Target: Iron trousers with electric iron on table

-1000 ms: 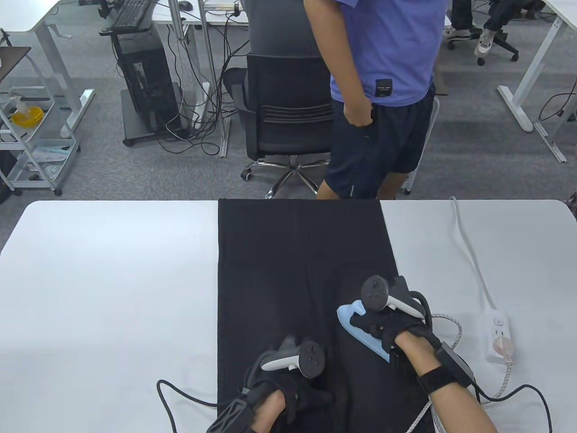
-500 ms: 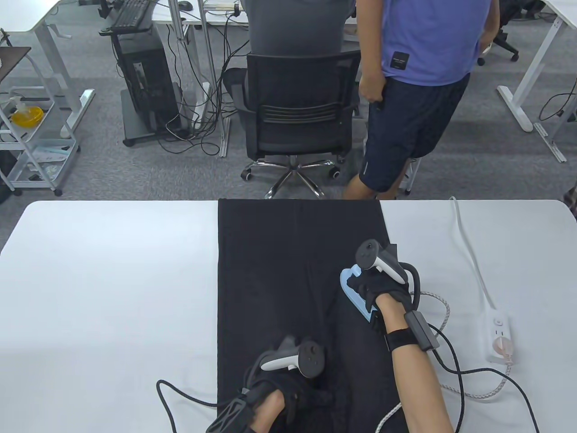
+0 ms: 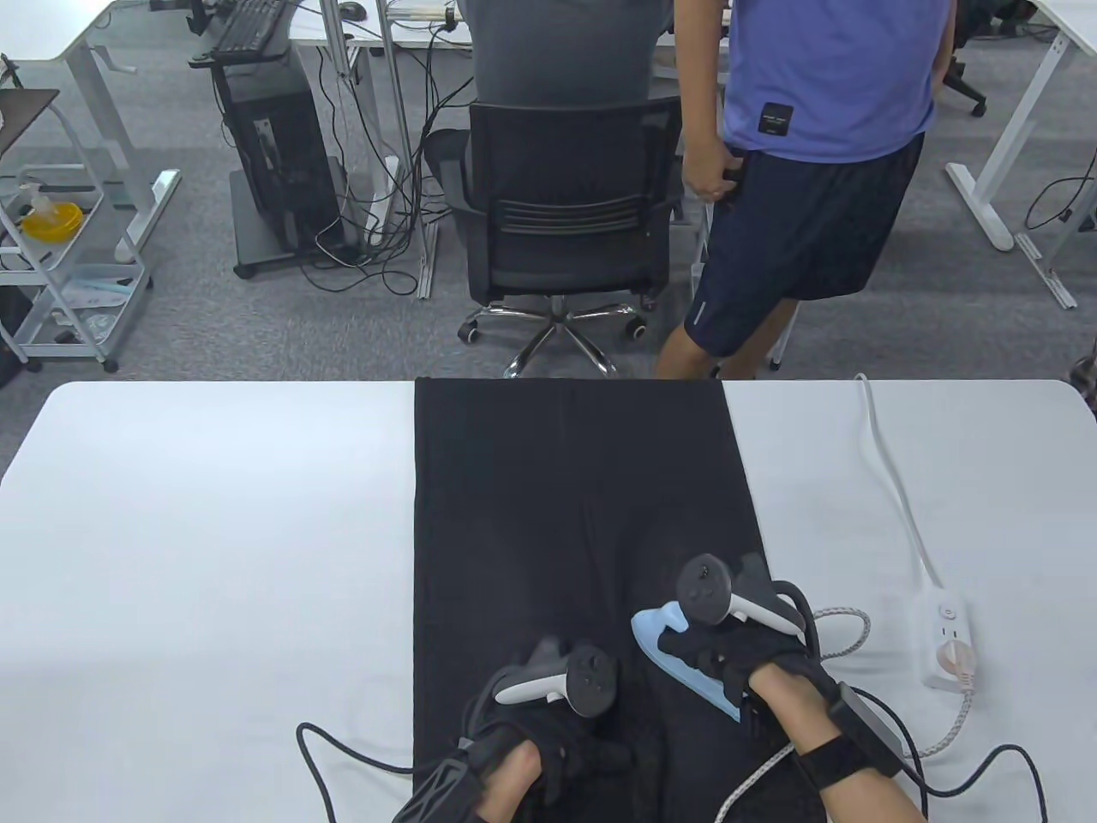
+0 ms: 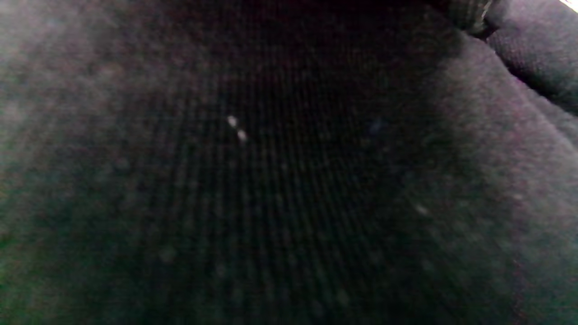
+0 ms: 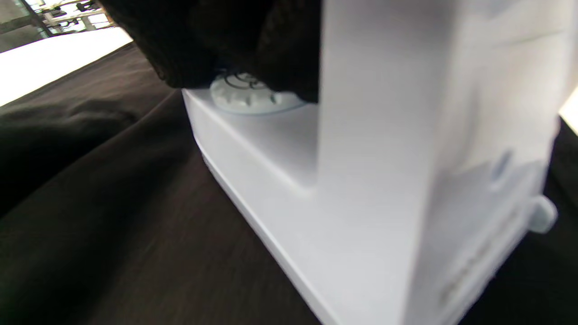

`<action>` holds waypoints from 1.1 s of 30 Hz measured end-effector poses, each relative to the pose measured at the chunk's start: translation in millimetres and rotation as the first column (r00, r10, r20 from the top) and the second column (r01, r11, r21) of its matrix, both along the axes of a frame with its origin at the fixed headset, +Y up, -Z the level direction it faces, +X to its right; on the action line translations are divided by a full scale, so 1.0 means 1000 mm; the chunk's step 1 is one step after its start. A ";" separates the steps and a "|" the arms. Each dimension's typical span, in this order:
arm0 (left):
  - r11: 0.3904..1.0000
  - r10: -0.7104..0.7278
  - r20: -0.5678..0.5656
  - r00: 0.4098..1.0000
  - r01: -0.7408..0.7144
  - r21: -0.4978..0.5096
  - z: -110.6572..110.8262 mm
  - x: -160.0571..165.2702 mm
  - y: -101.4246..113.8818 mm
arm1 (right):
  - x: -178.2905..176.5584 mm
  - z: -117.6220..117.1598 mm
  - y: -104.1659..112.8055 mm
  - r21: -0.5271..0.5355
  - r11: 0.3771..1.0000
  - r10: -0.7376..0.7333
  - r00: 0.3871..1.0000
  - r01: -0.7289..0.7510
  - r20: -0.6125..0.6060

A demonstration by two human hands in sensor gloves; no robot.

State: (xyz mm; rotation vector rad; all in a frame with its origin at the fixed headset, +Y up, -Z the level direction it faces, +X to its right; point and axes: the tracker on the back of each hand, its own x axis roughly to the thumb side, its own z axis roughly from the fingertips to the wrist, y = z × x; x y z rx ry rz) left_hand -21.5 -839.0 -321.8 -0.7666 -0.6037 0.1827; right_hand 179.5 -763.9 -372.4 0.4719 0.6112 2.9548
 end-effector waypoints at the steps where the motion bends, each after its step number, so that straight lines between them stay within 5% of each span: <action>1: 1.000 0.000 -0.001 1.000 0.000 0.001 0.000 0.000 0.000 | 0.002 0.008 0.000 0.002 1.000 0.002 1.000 -0.002 -0.007; 8: 1.000 0.002 0.001 1.000 -0.002 0.012 0.000 -0.001 0.000 | 0.017 0.058 -0.001 0.024 1.000 -0.002 0.998 0.003 -0.067; 15: 0.987 0.036 -0.049 0.998 -0.027 0.160 -0.010 -0.019 0.027 | 0.019 0.068 0.007 0.070 0.998 0.005 0.997 0.001 -0.080; 18: 0.985 0.069 -0.128 0.989 -0.047 0.169 -0.020 -0.052 0.047 | 0.009 0.071 0.033 0.144 0.989 -0.006 0.994 0.022 -0.106; 21: 0.970 0.015 -0.253 0.967 0.048 0.238 -0.033 -0.101 0.062 | -0.011 0.076 0.066 0.206 0.974 -0.067 0.986 0.099 -0.155; 25: 0.964 -0.053 -0.393 0.918 0.149 0.219 -0.037 -0.160 0.057 | -0.055 0.087 0.088 0.213 0.956 -0.142 0.955 0.200 -0.262; 28: 0.968 -0.050 -0.450 0.892 0.154 0.196 -0.035 -0.186 0.041 | -0.102 0.092 0.083 0.144 0.966 -0.154 0.927 0.214 -0.343; 33: 0.988 0.035 -0.489 0.872 0.044 0.148 -0.033 -0.200 0.024 | -0.170 0.092 0.041 0.070 0.994 -0.050 0.902 0.088 -0.429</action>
